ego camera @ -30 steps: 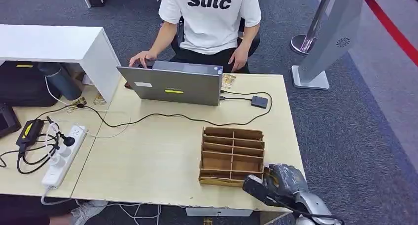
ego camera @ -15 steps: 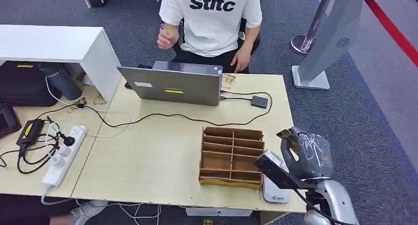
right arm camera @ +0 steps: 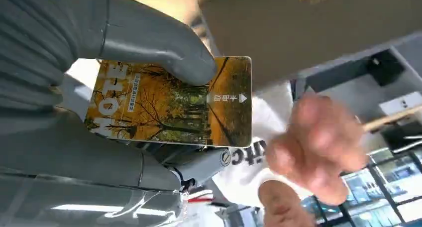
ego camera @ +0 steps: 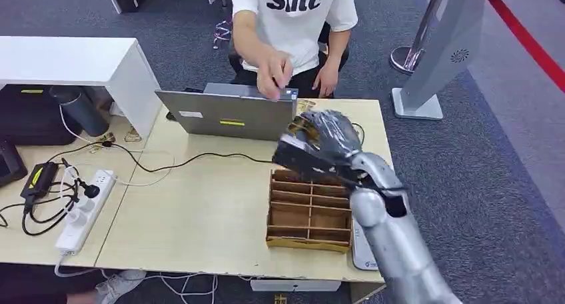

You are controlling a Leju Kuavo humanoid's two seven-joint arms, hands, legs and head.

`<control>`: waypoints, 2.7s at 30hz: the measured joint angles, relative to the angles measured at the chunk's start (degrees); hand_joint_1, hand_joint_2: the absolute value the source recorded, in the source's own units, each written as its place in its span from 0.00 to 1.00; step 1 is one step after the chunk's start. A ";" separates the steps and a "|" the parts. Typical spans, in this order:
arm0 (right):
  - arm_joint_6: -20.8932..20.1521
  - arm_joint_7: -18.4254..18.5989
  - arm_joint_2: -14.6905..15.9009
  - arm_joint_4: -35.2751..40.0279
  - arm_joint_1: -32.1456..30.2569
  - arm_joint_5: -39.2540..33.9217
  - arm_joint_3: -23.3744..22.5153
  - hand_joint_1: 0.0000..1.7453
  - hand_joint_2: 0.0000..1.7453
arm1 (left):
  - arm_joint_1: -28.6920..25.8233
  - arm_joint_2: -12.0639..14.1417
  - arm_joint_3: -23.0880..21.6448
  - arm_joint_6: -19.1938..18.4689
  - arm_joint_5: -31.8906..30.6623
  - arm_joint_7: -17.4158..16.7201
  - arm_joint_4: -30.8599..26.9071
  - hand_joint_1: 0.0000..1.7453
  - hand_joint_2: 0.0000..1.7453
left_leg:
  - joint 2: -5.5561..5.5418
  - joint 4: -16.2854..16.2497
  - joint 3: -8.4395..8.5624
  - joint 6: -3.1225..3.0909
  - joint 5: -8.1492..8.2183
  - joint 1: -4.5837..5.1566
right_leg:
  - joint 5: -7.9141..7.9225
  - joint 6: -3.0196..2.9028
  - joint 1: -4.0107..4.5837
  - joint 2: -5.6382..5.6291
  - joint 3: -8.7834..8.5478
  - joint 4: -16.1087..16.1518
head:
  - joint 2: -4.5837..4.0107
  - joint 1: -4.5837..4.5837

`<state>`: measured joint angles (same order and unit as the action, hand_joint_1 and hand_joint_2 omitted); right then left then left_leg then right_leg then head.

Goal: Pass the card to the sensor for recognition and then transmit it.

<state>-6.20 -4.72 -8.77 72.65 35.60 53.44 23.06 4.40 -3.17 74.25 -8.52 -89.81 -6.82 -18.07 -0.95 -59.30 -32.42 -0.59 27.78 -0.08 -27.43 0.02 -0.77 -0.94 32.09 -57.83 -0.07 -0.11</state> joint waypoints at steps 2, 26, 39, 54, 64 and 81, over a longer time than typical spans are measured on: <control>0.61 1.05 -2.13 -9.81 7.05 0.11 1.81 1.00 1.00 | 0.03 0.41 -0.89 -0.26 -0.06 0.19 0.48 0.00 1.00 | -0.23 0.00 -0.12 0.08 -0.12 -0.02 | 0.04 -0.07 0.03 0.17 0.04 0.00 | 0.00 -0.02; 4.76 -0.29 -8.06 -34.69 17.75 3.58 5.31 0.00 1.00 | -0.17 0.98 -4.04 -0.46 -0.15 0.15 2.23 0.00 1.00 | -0.39 0.01 -0.40 0.16 -0.16 -0.03 | 0.04 -0.10 0.05 0.34 0.32 -0.04 | 0.00 0.02; 7.67 0.52 -8.30 -28.93 16.17 6.84 5.46 0.00 1.00 | -0.23 0.87 -4.08 -0.28 0.33 -0.22 2.36 0.00 1.00 | -0.39 0.01 -0.40 0.19 -0.19 -0.03 | 0.08 -0.16 0.05 0.33 0.36 -0.04 | 0.00 0.00; 15.21 -10.36 7.87 36.64 -24.42 0.66 5.68 0.00 1.00 | -1.90 -1.97 -3.80 2.25 5.90 -1.09 2.19 0.00 1.00 | -0.40 0.01 -0.51 0.01 0.12 0.01 | -0.07 -0.06 0.03 0.41 0.40 0.18 | 0.00 0.02; 2.80 -11.48 10.04 44.27 -38.04 -11.36 2.99 0.00 1.00 | -1.88 -2.95 -2.36 2.86 7.00 -1.27 1.03 0.00 1.00 | -0.32 0.05 -0.46 0.06 0.09 -0.02 | -0.09 -0.10 0.06 0.35 0.39 0.11 | 0.00 0.02; 0.98 -6.89 16.22 31.36 -34.97 -6.43 15.60 0.00 1.00 | -1.54 -1.51 -2.03 2.51 5.40 -0.70 0.90 0.00 1.00 | -0.33 0.04 -0.47 0.11 0.04 0.00 | -0.07 -0.10 0.05 0.39 0.38 0.05 | 0.00 0.02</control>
<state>-5.22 -11.60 7.45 104.02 0.63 47.02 38.67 2.86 -4.68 72.22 -6.01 -84.41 -7.52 -17.18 -1.29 -59.25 -32.89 -0.48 27.83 -0.08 -27.50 -0.08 -0.71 -0.56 32.47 -57.78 -0.07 -0.09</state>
